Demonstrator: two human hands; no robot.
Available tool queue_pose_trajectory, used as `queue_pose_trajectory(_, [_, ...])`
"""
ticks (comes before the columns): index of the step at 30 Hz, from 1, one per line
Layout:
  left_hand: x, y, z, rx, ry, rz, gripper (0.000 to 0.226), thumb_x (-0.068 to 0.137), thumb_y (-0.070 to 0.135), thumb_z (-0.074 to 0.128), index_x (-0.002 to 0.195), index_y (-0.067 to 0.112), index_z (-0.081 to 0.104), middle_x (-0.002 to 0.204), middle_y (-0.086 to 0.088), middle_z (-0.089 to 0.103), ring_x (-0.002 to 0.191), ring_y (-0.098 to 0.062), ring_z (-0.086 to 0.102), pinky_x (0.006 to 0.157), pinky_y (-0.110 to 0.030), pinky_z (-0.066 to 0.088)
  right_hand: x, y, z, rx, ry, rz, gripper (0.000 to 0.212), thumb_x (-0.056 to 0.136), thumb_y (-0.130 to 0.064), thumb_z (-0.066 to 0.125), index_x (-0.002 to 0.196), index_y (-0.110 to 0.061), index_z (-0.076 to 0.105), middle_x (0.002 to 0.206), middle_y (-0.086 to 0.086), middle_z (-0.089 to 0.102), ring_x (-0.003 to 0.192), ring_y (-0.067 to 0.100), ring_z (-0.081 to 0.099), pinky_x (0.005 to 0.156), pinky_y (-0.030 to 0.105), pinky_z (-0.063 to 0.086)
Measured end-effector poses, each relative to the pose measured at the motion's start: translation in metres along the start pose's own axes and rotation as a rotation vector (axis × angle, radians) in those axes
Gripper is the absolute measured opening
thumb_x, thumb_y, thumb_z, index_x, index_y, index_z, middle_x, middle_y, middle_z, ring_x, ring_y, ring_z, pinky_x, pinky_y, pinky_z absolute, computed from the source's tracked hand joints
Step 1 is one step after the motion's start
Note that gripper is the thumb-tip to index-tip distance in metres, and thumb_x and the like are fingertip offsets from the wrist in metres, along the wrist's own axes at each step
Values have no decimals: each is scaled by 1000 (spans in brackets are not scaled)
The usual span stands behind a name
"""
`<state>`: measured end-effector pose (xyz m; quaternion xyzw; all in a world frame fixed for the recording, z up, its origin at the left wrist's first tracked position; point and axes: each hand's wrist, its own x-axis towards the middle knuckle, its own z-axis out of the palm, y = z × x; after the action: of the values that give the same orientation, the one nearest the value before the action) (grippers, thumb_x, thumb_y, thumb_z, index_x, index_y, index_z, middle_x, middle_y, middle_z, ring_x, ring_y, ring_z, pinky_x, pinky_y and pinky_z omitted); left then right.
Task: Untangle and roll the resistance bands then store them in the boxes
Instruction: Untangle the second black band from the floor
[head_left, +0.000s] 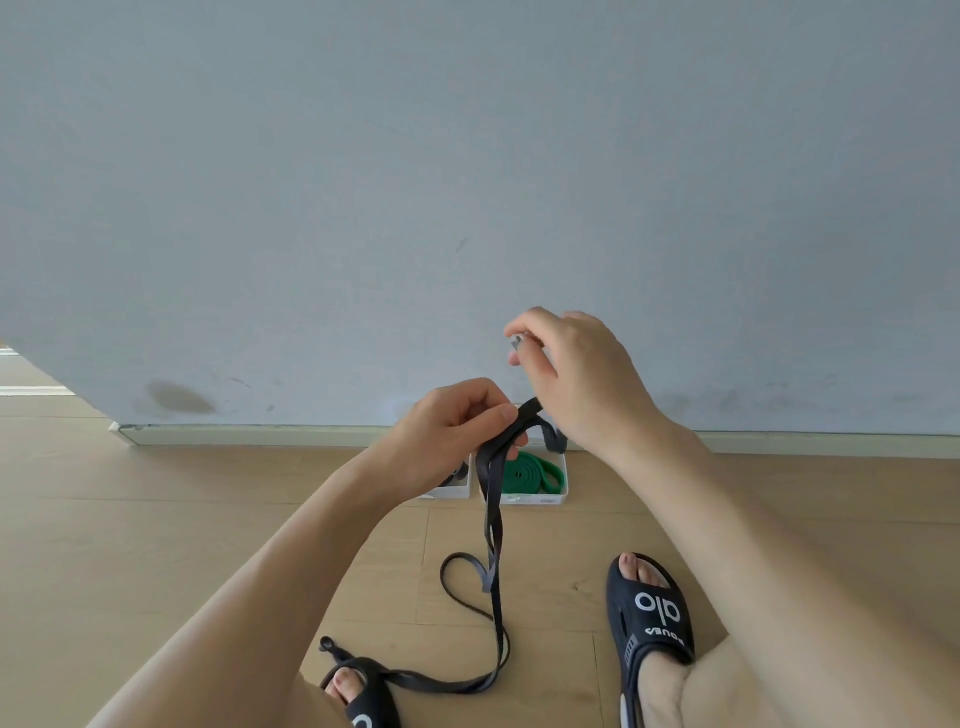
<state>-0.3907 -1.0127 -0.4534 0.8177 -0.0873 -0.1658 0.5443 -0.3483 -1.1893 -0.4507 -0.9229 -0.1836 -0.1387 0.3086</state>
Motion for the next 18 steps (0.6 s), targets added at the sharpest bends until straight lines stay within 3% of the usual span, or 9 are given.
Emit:
queue_pose_trajectory(1, [1, 1, 0, -7, 0, 4, 22, 106, 19, 53, 92, 7, 65, 88, 0, 77, 86, -15, 73, 89, -36, 57, -1, -5, -1, 67, -66, -5, 25, 109, -21, 45, 119, -17, 67, 89, -1, 74, 79, 9, 63, 70, 34, 48])
queue_pose_trajectory(3, [1, 3, 0, -34, 19, 20, 23, 107, 20, 53, 90, 9, 64, 82, 1, 75, 81, -14, 71, 83, -32, 56, -5, -13, -3, 164, -266, 52, 29, 112, -30, 39, 121, -19, 64, 84, 1, 72, 67, 7, 64, 65, 32, 50])
queue_pose_trajectory(5, [0, 4, 0, -63, 42, 34, 24, 107, 21, 53, 91, 8, 65, 81, -3, 74, 79, -21, 71, 82, -34, 57, -8, -14, -4, 212, -411, 118, 34, 112, -37, 34, 107, -18, 61, 78, 3, 70, 68, 12, 69, 68, 34, 54])
queue_pose_trajectory(6, [-1, 4, 0, -78, 48, 40, 22, 107, 21, 53, 94, 7, 65, 82, -6, 75, 81, -25, 72, 83, -36, 58, -10, -13, -4, 259, -438, 151, 36, 112, -38, 33, 100, -17, 59, 76, 1, 68, 66, 11, 70, 65, 29, 54])
queue_pose_trajectory(8, [-2, 1, 0, -96, 62, 41, 12, 105, 19, 57, 105, 7, 58, 83, -7, 77, 82, -30, 72, 85, -43, 58, -11, -13, -6, 294, -424, 196, 36, 112, -38, 34, 96, -16, 58, 72, 0, 66, 60, 9, 69, 58, 24, 50])
queue_pose_trajectory(11, [-3, 0, -3, -142, 80, 16, 23, 102, 14, 62, 114, 7, 44, 84, -9, 79, 80, -28, 73, 90, -45, 57, -11, -10, -8, 193, -397, 189, 29, 110, -35, 41, 106, -16, 63, 73, -5, 67, 70, 17, 67, 67, 36, 51])
queue_pose_trajectory(14, [-3, 1, -3, -144, 35, 10, 18, 103, 13, 59, 110, 1, 46, 89, -12, 79, 86, -28, 75, 94, -41, 59, -16, -10, -9, 241, -405, 209, 16, 107, -28, 47, 108, -24, 62, 60, -11, 67, 61, 11, 64, 61, 27, 48])
queue_pose_trajectory(18, [-3, -2, 0, -169, -80, 3, 13, 108, 14, 51, 100, 4, 55, 102, -13, 78, 105, -25, 74, 104, -39, 54, -17, -8, -16, 358, -321, 229, 11, 106, -26, 51, 101, -22, 60, 58, 4, 53, 56, 26, 51, 58, 37, 45])
